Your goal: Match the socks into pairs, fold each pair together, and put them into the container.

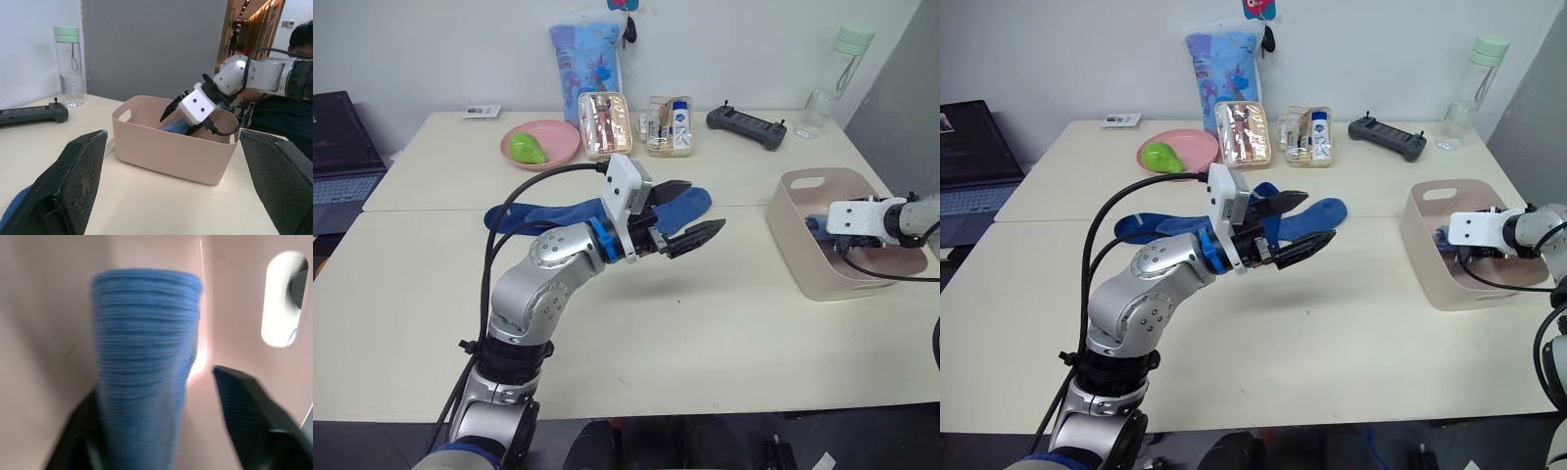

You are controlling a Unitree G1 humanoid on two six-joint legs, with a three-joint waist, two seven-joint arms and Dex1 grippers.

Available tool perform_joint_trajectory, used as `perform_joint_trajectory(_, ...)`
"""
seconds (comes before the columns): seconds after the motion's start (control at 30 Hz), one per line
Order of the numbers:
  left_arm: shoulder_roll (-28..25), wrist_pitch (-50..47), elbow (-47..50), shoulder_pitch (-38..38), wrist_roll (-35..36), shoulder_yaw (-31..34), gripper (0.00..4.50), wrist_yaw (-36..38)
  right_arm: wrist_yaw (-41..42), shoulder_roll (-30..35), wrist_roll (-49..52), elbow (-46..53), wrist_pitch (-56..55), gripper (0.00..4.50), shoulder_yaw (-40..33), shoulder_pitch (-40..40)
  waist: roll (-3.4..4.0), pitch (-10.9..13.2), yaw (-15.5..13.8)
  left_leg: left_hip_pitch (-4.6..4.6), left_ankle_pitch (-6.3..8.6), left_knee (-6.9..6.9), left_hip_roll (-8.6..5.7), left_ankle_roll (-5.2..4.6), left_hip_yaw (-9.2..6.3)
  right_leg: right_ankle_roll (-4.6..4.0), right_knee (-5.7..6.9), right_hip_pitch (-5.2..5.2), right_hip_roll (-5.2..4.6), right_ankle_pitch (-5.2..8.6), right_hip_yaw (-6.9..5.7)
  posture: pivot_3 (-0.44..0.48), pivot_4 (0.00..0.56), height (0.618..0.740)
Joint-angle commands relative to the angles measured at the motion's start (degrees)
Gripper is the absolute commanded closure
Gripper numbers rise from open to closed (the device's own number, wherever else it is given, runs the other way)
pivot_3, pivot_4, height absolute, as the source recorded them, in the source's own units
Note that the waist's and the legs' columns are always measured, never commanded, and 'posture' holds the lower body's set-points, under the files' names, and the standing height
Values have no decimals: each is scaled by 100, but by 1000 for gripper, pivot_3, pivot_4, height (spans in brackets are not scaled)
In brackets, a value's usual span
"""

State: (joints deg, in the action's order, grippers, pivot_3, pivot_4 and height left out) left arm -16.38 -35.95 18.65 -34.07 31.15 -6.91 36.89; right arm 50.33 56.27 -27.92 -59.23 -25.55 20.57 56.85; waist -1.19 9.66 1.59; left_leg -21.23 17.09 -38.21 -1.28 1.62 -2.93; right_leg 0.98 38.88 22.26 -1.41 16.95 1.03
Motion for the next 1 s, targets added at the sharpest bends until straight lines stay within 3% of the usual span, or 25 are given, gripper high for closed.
perform_joint_trajectory(0.03, -18, 105, 164, -9, -27, -9, 0, 25, 425, 190, 202, 73, 97, 460, -202, 213, 0, 0, -1, 0, 0, 0, 0, 0, -1, 0, 0, 0, 0, 0, -2, 0, 150, 740)
perform_joint_trajectory(0.07, -7, 119, 141, -23, -29, -8, 0, 27, 666, 231, 260, 130, 160, 91, -232, 263, 0, 0, -2, 0, 0, 0, 0, 0, -3, 0, 0, -1, 0, 0, -2, 0, 150, 740)
perform_joint_trajectory(0.1, 2, 129, 131, -27, -34, -11, 0, 27, 843, 264, 307, 181, 209, 39, -258, 288, 0, 0, -2, 0, 0, 0, 0, 0, -2, 0, 0, -1, 0, 0, -1, 0, 150, 740)
perform_joint_trajectory(0.6, 3, 273, -26, -13, -98, 8, 0, 126, 3485, 846, 1156, 1052, 1572, 39, -729, 1112, 5, 3, -2, 6, 1, 1, 0, -1, -2, 0, 2, -2, 0, 0, -1, 0, 150, 740)
perform_joint_trajectory(0.7, -32, 283, -35, 26, -132, 33, 0, 112, 3489, 827, 1289, 1145, 1691, 39, -868, 1171, 5, 3, -4, 6, 1, 1, 0, -1, -3, -1, 4, -2, 0, 0, -2, 0, 150, 740)
perform_joint_trajectory(0.83, -112, 380, -49, 141, -218, 221, 0, -20, 2961, 33, 2208, 1845, 2437, 39, -1563, 1014, 5, 3, 32, 11, 1, 1, 1, -1, 5, -1, 7, -3, -1, -1, 7, 0, 150, 740)
perform_joint_trajectory(1.0, -423, 886, -234, 659, -825, 494, 0, -377, 1462, -1569, 3473, 4002, 4246, 39, -2518, -163, 6, 2, 19, 28, -7, 9, 20, 12, -1, -4, 20, -11, 10, -3, -5, 0, 150, 740)
